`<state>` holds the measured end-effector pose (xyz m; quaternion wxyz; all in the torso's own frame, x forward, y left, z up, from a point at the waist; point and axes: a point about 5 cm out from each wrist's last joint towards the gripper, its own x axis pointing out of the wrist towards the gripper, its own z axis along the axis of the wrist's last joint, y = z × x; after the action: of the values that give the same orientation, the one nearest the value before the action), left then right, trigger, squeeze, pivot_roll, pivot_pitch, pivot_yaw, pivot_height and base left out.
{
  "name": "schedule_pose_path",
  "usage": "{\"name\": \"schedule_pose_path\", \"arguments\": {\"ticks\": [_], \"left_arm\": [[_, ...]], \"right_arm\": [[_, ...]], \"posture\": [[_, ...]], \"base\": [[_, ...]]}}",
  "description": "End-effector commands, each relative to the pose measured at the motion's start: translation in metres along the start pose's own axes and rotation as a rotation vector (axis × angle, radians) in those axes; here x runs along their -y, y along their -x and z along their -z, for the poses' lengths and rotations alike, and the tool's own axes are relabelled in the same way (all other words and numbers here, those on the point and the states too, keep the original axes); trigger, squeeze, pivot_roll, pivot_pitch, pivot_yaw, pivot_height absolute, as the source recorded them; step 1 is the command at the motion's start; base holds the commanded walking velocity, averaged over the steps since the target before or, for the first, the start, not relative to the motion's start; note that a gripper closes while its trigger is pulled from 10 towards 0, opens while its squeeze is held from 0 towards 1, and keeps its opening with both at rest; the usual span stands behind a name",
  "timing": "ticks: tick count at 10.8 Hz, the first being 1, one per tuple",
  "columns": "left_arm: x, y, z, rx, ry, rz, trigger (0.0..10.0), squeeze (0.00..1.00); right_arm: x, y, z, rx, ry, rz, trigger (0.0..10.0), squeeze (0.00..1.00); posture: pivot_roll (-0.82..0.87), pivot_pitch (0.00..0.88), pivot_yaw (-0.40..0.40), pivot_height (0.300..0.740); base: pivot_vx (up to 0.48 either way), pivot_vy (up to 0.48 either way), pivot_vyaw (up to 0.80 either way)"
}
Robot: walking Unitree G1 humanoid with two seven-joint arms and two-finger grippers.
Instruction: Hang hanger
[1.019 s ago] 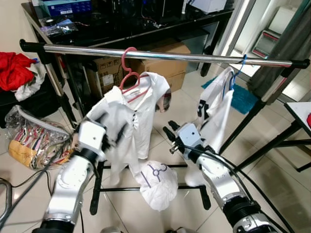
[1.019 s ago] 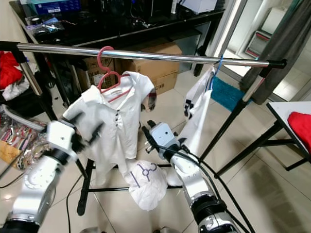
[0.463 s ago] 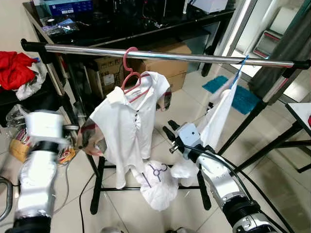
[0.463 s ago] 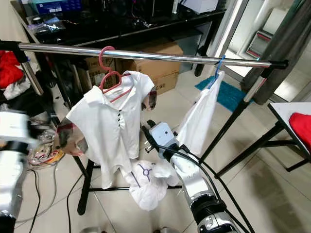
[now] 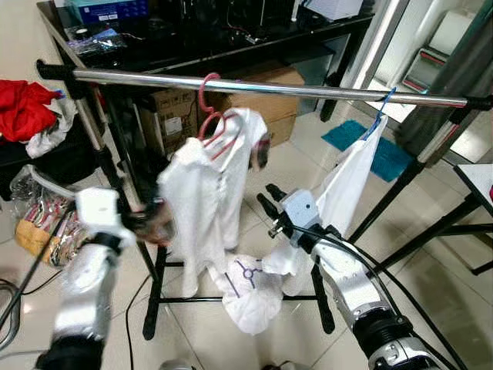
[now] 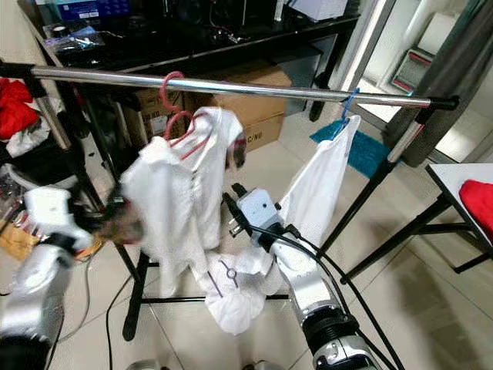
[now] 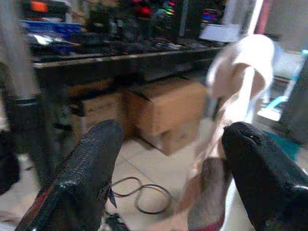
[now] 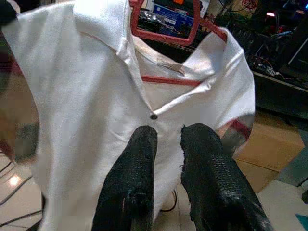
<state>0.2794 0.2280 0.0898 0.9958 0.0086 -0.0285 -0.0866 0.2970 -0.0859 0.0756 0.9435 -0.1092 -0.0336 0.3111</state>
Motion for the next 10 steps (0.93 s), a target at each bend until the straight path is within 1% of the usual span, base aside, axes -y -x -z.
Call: {"name": "schedule_pose_path", "arguments": {"ticks": [1,2,4,6,7,8,9,10], "left_arm": [[0.009,-0.003,0.004,-0.024,0.018,0.044,10.0,0.0],[0.019,-0.005,0.007,-0.028,0.025,0.076,10.0,0.0],[0.028,-0.006,0.006,-0.004,0.018,0.095,10.0,0.0],[0.036,-0.007,-0.001,0.036,0.01,0.108,10.0,0.0],[0.046,-0.008,-0.004,0.058,0.022,0.137,10.0,0.0],[0.056,-0.008,-0.002,0.06,0.035,0.167,10.0,0.0],[0.068,-0.009,0.004,0.046,0.034,0.199,10.0,0.0],[0.075,-0.01,0.003,0.054,0.02,0.212,10.0,0.0]], "right_arm": [[0.006,0.0,-0.004,0.016,-0.001,0.016,10.0,0.0],[0.006,0.0,-0.004,0.017,-0.002,0.02,10.0,0.0],[0.006,0.001,-0.005,0.018,0.0,0.024,10.0,0.0],[0.005,-0.001,-0.007,0.024,0.003,0.021,10.0,0.0],[0.005,-0.005,-0.014,0.049,0.01,0.022,10.0,0.0],[0.005,-0.008,-0.022,0.08,0.013,0.024,10.0,0.0],[0.005,-0.013,-0.033,0.12,0.012,0.029,10.0,0.0],[0.006,-0.016,-0.038,0.137,0.014,0.033,10.0,0.0]], "posture": [[0.11,0.013,-0.078,0.74],[0.11,0.011,-0.076,0.74],[0.11,0.014,-0.076,0.74],[0.11,0.016,-0.079,0.74],[0.12,0.016,-0.08,0.74],[0.12,0.015,-0.08,0.74],[0.12,0.014,-0.081,0.74],[0.12,0.013,-0.083,0.74]], "base": [[0.0,0.0,0.0],[0.0,0.0,0.0],[0.0,0.0,0.0],[0.0,0.0,0.0],[0.0,0.0,0.0],[0.0,0.0,0.0],[0.0,0.0,0.0],[0.0,0.0,0.0]]}}
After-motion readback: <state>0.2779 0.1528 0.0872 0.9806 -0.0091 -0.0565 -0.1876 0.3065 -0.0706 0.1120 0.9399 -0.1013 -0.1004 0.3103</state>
